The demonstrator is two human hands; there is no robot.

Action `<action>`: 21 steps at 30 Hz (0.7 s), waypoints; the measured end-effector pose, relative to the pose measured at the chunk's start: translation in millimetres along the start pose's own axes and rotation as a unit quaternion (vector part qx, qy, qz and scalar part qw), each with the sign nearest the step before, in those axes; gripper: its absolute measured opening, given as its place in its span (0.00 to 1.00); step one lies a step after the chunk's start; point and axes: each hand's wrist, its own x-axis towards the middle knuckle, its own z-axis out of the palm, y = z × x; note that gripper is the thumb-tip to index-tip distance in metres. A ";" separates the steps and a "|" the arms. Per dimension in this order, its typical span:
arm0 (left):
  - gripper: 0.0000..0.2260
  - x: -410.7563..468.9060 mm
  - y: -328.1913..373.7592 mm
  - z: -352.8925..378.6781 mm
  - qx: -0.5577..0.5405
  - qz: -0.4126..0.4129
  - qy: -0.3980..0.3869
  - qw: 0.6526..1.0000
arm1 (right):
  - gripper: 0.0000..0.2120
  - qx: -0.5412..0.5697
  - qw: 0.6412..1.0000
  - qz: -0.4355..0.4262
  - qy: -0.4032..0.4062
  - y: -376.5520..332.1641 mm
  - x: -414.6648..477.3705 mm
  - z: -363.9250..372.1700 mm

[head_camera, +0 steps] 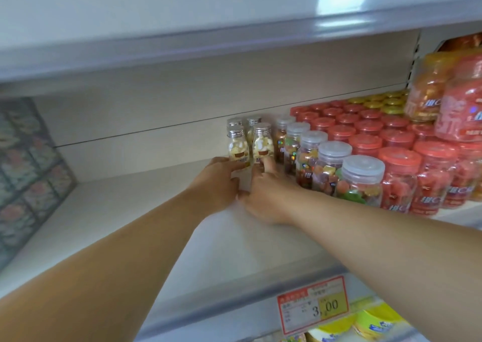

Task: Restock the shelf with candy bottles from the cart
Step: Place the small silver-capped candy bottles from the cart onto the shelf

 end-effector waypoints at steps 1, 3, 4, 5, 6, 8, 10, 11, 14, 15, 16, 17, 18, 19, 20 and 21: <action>0.21 2.3 -0.6 0.4 0.001 0.000 0.005 1.000 | 0.32 0.006 1.000 0.002 0.002 0.4 2.3 0.7; 0.21 6.5 -3.9 4.1 0.005 -0.005 -0.003 1.000 | 0.32 0.014 1.000 0.008 0.005 1.4 6.0 2.8; 0.21 8.5 -6.1 6.7 -0.002 -0.009 -0.007 1.000 | 0.32 0.020 1.000 0.014 0.008 1.8 7.2 3.8; 0.21 9.2 -7.3 7.4 -0.006 -0.015 -0.006 1.000 | 0.32 0.030 0.999 0.020 0.012 1.9 7.5 4.7; 0.22 9.3 -7.1 7.2 -0.016 -0.021 0.007 1.000 | 0.32 0.040 0.999 0.027 0.018 1.8 7.7 5.6; 0.23 6.5 -3.4 5.2 -0.043 -0.037 0.031 0.998 | 0.33 0.051 0.998 0.033 0.027 1.7 7.6 5.8; 0.23 6.9 -2.9 5.9 -0.053 -0.040 0.041 0.997 | 0.35 0.053 0.998 0.033 0.029 1.9 8.0 5.3; 0.23 7.3 -3.2 6.7 -0.054 -0.040 0.039 0.997 | 0.36 0.053 0.998 0.032 0.027 2.0 8.5 5.0; 0.23 9.5 -4.6 6.6 -0.052 -0.038 0.042 0.997 | 0.37 0.048 0.998 0.029 0.025 2.8 10.2 5.8; 0.23 9.9 -4.5 5.9 -0.055 -0.043 0.041 0.997 | 0.37 0.044 0.998 0.026 0.025 3.1 10.6 6.4; 0.23 10.1 -4.0 5.2 -0.056 -0.043 0.041 0.997 | 0.37 0.041 0.999 0.023 0.026 3.2 11.0 6.8; 0.23 9.9 -2.9 4.5 -0.058 -0.043 0.039 0.997 | 0.36 0.040 0.999 0.021 0.029 3.2 11.2 7.3; 0.22 9.8 -2.3 3.8 -0.059 -0.043 0.041 0.996 | 0.36 0.042 0.998 0.020 0.033 3.2 11.1 7.3; 0.22 9.7 -2.0 3.7 -0.060 -0.046 0.039 0.996 | 0.37 0.047 0.998 0.022 0.037 3.3 11.2 7.1; 0.22 9.6 -1.9 4.0 -0.060 -0.047 0.039 0.996 | 0.37 0.053 0.997 0.024 0.043 3.5 11.0 6.6; 0.22 9.1 -1.6 3.9 -0.060 -0.049 0.039 0.996 | 0.36 0.058 0.997 0.025 0.048 3.5 11.2 5.9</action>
